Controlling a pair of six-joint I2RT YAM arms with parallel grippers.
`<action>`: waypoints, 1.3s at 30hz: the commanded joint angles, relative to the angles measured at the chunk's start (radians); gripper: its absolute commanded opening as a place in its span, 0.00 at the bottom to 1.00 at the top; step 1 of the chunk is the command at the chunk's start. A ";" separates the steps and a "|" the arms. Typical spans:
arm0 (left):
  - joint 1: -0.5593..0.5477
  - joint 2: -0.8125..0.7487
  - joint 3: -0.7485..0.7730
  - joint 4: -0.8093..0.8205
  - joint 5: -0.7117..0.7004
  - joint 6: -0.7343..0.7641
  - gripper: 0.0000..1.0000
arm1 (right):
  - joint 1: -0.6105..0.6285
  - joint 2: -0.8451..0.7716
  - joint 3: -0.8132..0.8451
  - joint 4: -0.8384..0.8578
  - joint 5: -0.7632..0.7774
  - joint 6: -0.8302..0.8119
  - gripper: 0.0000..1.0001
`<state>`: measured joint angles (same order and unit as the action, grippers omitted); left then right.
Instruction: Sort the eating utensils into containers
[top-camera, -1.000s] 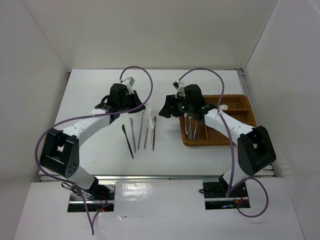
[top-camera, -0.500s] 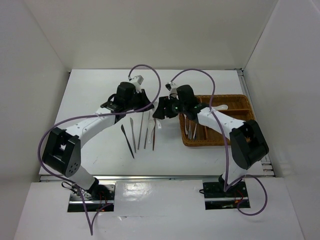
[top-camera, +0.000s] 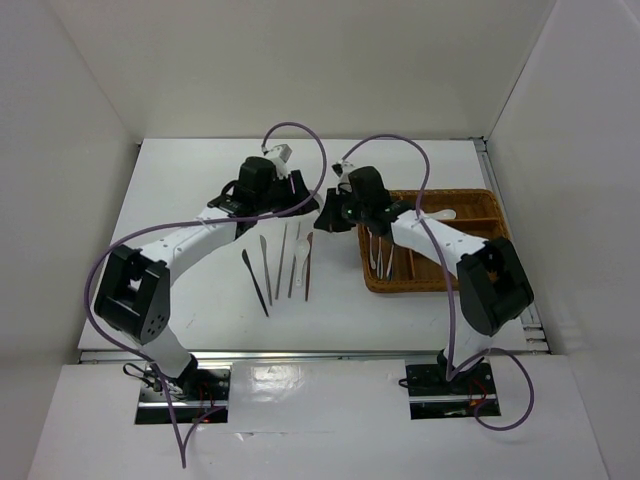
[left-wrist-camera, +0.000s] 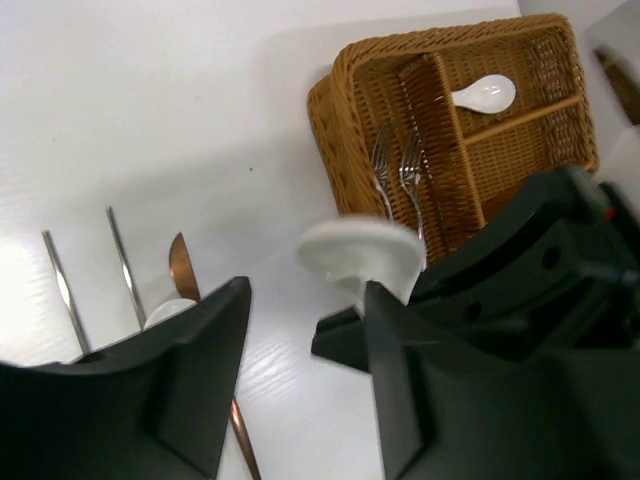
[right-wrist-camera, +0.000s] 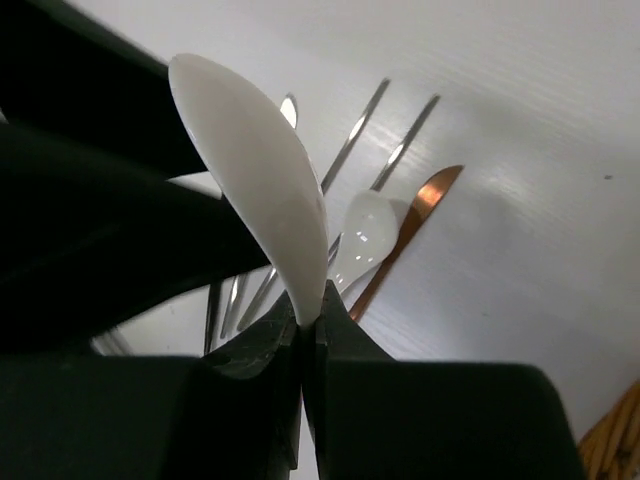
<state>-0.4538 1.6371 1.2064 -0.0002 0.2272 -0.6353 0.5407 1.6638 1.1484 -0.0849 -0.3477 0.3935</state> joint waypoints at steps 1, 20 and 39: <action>-0.009 0.013 0.064 -0.058 -0.050 0.003 0.65 | -0.024 0.008 0.073 -0.062 0.203 0.077 0.00; 0.032 -0.068 -0.059 -0.093 -0.183 0.003 0.80 | -0.562 -0.022 0.054 -0.340 0.654 0.754 0.00; 0.032 -0.048 -0.070 -0.084 -0.164 0.031 0.80 | -0.571 0.087 0.100 -0.305 0.608 0.877 0.33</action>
<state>-0.4278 1.6119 1.1473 -0.1169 0.0532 -0.6281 -0.0235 1.7779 1.2011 -0.4274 0.2481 1.2808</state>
